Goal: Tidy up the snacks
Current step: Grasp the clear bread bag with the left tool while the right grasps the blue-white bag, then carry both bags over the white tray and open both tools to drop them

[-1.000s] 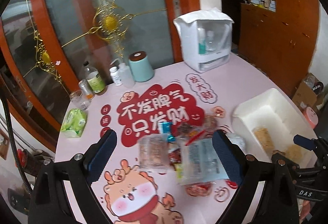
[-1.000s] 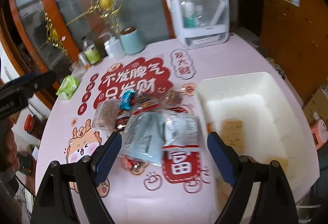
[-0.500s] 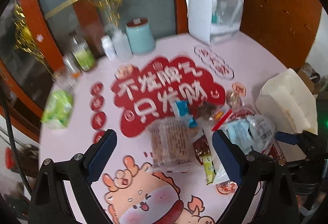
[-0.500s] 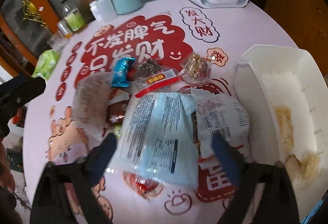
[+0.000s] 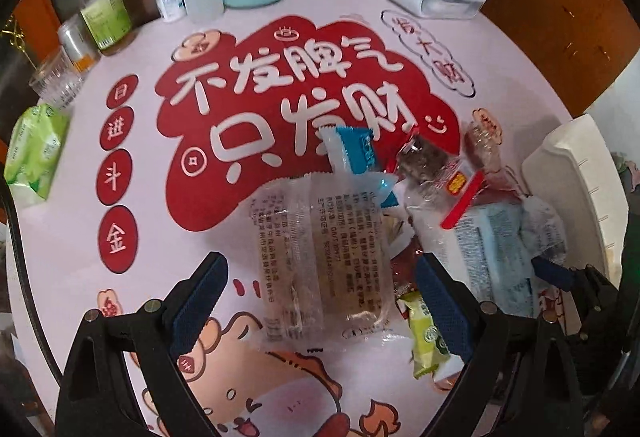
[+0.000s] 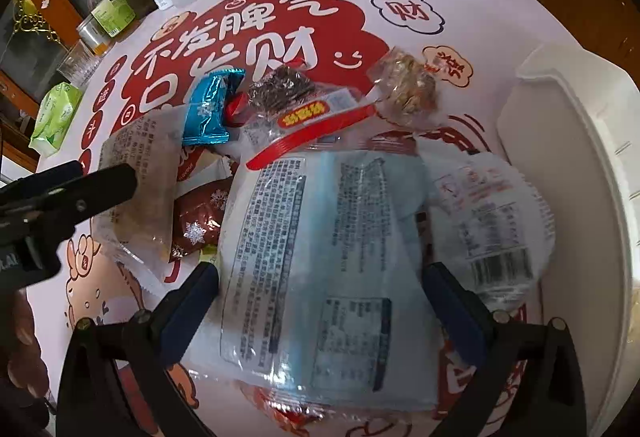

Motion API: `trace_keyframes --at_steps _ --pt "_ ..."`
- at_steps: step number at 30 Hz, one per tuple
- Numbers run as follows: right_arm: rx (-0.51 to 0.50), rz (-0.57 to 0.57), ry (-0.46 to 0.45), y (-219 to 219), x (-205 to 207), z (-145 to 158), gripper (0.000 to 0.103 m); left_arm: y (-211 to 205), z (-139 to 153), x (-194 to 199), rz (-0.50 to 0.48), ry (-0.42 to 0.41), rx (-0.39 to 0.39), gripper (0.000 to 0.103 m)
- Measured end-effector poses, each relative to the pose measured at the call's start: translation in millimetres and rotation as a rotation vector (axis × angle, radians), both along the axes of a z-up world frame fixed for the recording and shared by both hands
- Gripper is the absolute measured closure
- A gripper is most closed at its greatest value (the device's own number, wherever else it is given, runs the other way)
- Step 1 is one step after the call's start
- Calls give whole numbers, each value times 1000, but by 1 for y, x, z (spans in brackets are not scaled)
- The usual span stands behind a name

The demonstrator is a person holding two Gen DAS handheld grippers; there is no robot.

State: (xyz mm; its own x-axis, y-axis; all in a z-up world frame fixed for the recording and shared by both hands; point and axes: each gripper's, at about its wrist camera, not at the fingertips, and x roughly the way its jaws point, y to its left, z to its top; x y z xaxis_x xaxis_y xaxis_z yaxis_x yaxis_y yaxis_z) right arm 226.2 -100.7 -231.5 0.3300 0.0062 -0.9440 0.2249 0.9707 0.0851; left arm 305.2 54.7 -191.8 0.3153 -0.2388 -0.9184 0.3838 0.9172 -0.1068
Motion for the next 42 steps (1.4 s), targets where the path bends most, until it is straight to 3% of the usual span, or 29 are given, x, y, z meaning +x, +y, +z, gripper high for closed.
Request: trace_keyframes --at_steps 13,15,19,20,21,26,32,42 --pt "-5 -1 56 4 15 -13 0 -2 -52 27 59 154 -14 9" --pt "-3 4 41 4 15 -11 7 2 -58 31 83 189 -45 8" --pt "28 -7 22 0 12 -8 12 2 -59 30 93 180 -43 8" --pt "40 -11 14 -1 10 -6 13 2 -59 29 94 175 -44 14" --pt "43 -11 9 -2 8 -5 14 2 -57 27 97 169 -46 23" --pt "76 0 -21 -1 -9 7 14 5 -46 15 123 130 0 34" --pt "105 28 -99 3 -32 32 14 12 -21 -6 136 94 -3 35" --pt "141 83 -294 5 -74 93 14 30 48 -59 150 -6 -16 34"
